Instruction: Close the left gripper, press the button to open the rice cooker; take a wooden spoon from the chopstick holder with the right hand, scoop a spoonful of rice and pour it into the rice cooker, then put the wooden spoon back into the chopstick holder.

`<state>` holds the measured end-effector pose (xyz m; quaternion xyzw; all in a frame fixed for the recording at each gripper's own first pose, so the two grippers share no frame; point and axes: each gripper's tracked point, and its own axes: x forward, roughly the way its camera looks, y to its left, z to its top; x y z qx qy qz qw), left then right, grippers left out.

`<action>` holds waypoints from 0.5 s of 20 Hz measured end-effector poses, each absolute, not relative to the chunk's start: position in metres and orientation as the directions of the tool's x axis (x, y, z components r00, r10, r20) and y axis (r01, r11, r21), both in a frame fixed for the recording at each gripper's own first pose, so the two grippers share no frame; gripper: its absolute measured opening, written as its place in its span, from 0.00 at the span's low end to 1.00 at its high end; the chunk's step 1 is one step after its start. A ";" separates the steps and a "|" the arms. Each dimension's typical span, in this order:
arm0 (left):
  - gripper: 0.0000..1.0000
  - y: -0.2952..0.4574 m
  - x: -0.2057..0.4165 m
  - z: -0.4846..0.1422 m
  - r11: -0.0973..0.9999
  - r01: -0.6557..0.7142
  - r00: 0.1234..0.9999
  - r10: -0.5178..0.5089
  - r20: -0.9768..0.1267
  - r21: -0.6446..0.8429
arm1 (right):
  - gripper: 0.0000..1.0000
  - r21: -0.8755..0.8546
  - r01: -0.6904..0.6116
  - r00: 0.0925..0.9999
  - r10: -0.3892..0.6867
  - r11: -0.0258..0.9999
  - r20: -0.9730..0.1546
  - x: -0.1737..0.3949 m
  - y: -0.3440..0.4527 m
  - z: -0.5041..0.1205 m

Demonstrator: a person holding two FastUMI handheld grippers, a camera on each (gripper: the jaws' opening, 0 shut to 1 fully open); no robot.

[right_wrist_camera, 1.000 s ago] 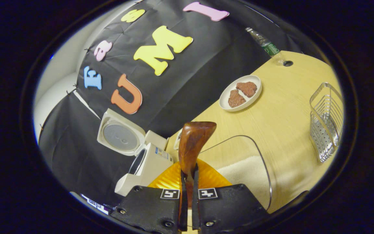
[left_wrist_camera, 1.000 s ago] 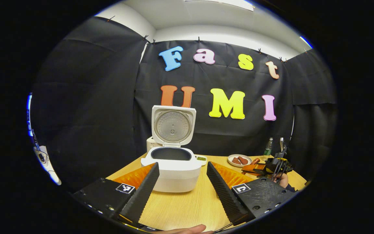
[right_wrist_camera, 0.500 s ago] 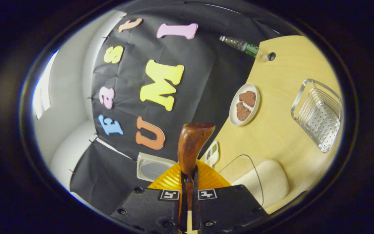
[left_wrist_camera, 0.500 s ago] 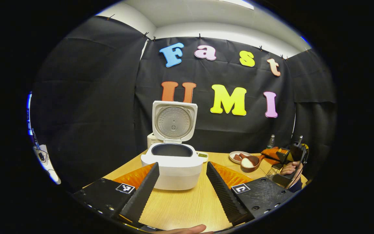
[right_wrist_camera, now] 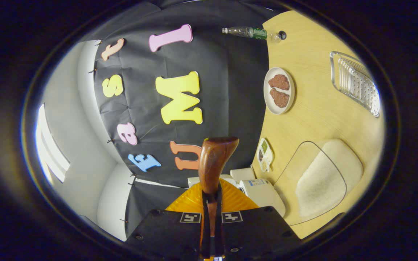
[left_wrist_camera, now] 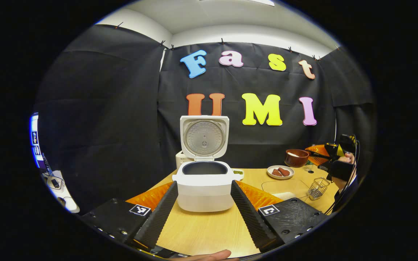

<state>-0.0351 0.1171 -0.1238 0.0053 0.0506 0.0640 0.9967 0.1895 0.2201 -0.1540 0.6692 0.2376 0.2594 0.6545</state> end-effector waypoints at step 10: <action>0.93 0.126 -0.075 -0.102 0.992 -0.121 0.992 0.122 -0.030 0.020 | 0.11 0.966 -0.159 0.727 0.687 0.203 -0.025 0.222 0.302 -0.104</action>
